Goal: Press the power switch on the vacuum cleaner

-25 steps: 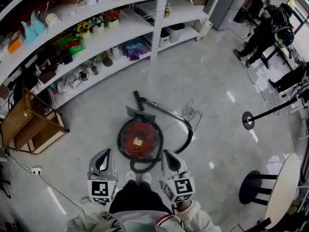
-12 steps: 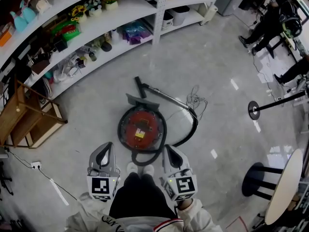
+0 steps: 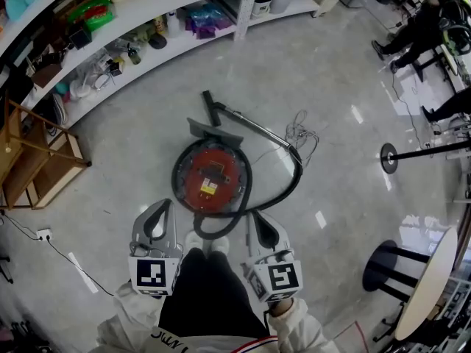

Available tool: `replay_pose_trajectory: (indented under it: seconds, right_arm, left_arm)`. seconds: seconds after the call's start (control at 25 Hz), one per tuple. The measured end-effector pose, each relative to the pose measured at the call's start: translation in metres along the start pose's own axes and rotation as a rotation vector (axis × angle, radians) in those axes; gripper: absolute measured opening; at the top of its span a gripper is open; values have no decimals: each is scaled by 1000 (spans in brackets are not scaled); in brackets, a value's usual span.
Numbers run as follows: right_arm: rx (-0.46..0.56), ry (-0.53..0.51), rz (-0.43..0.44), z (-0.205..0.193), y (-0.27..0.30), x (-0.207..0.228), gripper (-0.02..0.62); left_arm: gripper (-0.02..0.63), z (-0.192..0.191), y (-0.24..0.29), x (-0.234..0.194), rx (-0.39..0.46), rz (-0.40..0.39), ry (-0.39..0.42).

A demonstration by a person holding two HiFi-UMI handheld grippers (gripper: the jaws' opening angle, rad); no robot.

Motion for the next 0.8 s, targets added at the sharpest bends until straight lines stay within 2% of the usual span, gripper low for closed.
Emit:
replay_pose_trajectory:
  seconds: [0.8]
  right_arm:
    - [-82, 26, 28, -80, 38, 5, 0]
  left_arm:
    - [0, -98, 24, -6, -102, 27, -40]
Point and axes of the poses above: the fingertips, and each gripper's own axes: y forward along the fingers, x to its right, z out of its top, the point moved 6 cm from there along -y, backward along the fingers, and after that the axes turned 7 degrees about x, right-handed, at the moved point
